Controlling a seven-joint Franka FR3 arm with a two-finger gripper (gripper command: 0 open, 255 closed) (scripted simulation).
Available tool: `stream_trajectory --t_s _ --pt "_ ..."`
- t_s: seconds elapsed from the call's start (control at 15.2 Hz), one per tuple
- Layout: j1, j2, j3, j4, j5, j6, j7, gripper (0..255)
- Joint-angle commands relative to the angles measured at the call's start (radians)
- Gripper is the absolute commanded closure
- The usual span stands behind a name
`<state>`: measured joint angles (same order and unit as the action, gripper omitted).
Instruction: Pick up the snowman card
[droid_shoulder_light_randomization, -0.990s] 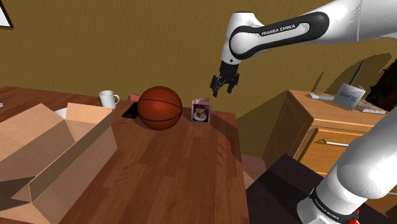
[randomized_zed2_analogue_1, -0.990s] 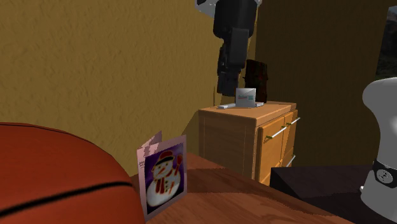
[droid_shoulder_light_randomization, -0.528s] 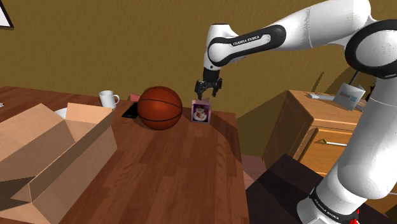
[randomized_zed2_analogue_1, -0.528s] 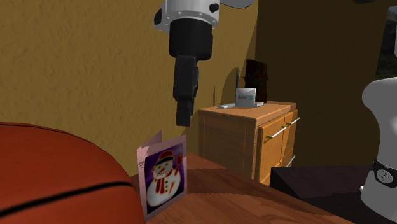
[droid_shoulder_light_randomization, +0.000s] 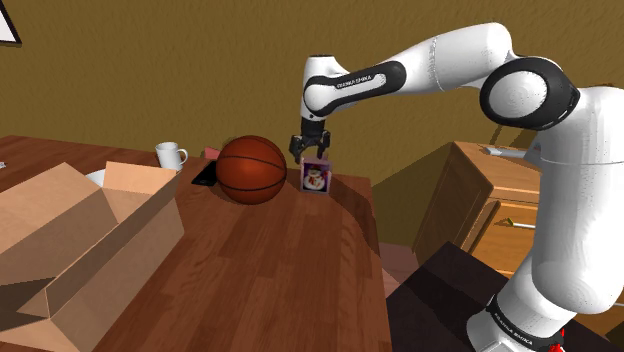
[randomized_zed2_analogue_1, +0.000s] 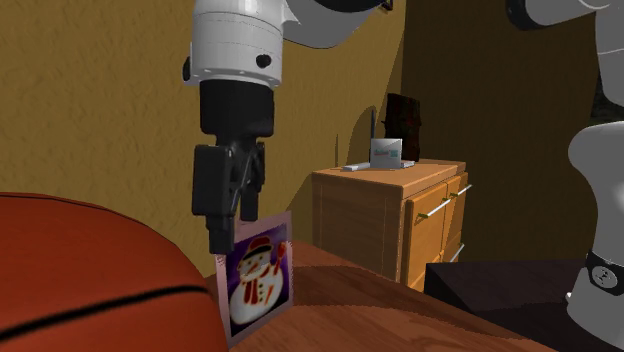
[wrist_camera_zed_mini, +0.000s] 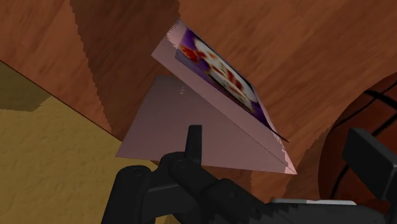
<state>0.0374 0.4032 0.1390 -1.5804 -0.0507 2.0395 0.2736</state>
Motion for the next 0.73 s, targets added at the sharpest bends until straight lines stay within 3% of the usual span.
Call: stream_trajectory --t_s 0.0,0.33,0.4,0.66 --pt "-0.001 0.012 -0.001 -0.01 -0.001 0.022 -0.001 0" --pt "-0.001 0.027 -0.003 -0.036 -0.004 0.063 0.001 0" --pt "-0.001 0.028 -0.003 -0.035 -0.004 0.062 0.0 255" --pt "0.0 0.028 -0.003 -0.033 -0.004 0.061 0.001 255"
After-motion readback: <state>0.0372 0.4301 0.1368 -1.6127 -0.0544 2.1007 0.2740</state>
